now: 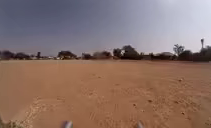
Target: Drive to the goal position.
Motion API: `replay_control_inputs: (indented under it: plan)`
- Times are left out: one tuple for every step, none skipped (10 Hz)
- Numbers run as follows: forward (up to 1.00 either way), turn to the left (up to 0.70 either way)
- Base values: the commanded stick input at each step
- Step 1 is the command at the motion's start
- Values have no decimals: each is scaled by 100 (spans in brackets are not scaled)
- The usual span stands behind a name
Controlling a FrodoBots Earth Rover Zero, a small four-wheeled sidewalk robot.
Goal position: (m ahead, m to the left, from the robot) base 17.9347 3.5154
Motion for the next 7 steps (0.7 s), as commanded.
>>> replay_control_inputs:
  plan:
    - [70, 0]
    - [70, 0]
    - [70, 0]
    - [70, 0]
    - [70, -12]
    - [70, -24]
    - [70, -32]
